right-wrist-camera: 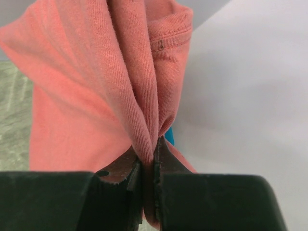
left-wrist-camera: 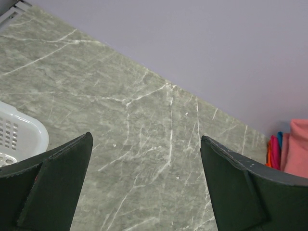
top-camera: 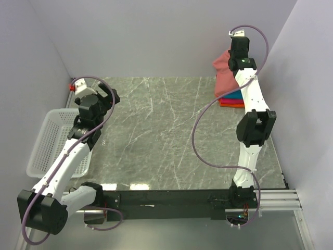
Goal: Fold and stack the t-shirts
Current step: Neatly place the folded tshirt to the corner
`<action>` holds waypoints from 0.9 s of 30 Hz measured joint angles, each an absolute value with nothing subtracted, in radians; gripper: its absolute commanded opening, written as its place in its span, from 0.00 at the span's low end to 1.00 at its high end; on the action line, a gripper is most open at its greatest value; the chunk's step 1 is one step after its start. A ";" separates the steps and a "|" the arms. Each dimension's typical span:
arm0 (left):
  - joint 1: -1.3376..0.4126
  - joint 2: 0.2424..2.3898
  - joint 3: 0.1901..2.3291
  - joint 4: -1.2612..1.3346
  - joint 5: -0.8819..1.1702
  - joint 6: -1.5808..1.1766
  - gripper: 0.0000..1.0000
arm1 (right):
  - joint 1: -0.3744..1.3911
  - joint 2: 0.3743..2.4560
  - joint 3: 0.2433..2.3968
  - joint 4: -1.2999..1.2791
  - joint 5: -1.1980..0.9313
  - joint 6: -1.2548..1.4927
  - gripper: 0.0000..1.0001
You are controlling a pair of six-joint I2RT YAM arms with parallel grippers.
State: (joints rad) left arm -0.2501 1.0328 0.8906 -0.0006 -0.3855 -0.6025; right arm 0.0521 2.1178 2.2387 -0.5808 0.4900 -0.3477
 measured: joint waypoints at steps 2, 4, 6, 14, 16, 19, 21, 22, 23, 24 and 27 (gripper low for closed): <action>-0.250 1.050 0.891 -0.002 -0.382 -0.602 1.00 | 0.036 2.123 2.240 -0.578 0.488 -0.341 0.00; -0.250 1.066 0.891 -0.005 -0.378 -0.602 0.99 | 0.020 2.136 2.244 -0.566 0.489 -0.337 0.00; -0.250 1.079 0.891 -0.006 -0.372 -0.602 0.99 | 0.008 2.157 2.248 -0.552 0.491 -0.335 0.00; -0.250 1.112 0.902 -0.008 -0.364 -0.603 0.99 | -0.049 2.282 2.261 -0.463 0.500 -0.329 0.01; -0.250 1.123 0.907 -0.007 -0.363 -0.603 0.99 | -0.062 2.312 2.270 -0.434 0.500 -0.330 0.02; -0.250 1.147 0.926 -0.009 -0.358 -0.603 0.99 | -0.084 2.352 2.284 -0.397 0.506 -0.336 0.03; -0.250 1.165 0.942 -0.012 -0.354 -0.602 0.99 | -0.095 2.371 2.289 -0.373 0.511 -0.345 0.13; -0.250 1.176 0.950 -0.012 -0.352 -0.603 0.99 | -0.099 2.376 2.289 -0.364 0.516 -0.348 0.33; -0.250 1.186 0.958 -0.012 -0.349 -0.603 0.99 | -0.101 2.379 2.288 -0.356 0.517 -0.347 0.48; -0.250 1.194 0.964 -0.012 -0.346 -0.603 0.99 | -0.103 2.380 2.284 -0.346 0.524 -0.349 0.60; -0.250 1.213 0.979 -0.020 -0.338 -0.603 0.99 | -0.109 2.380 2.283 -0.305 0.546 -0.351 0.86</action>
State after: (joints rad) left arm -0.2501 1.2129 0.9791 -0.0196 -0.3378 -0.6025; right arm -0.1093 2.3798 2.2829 -0.3050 0.5457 -0.3511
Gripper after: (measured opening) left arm 0.995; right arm 0.818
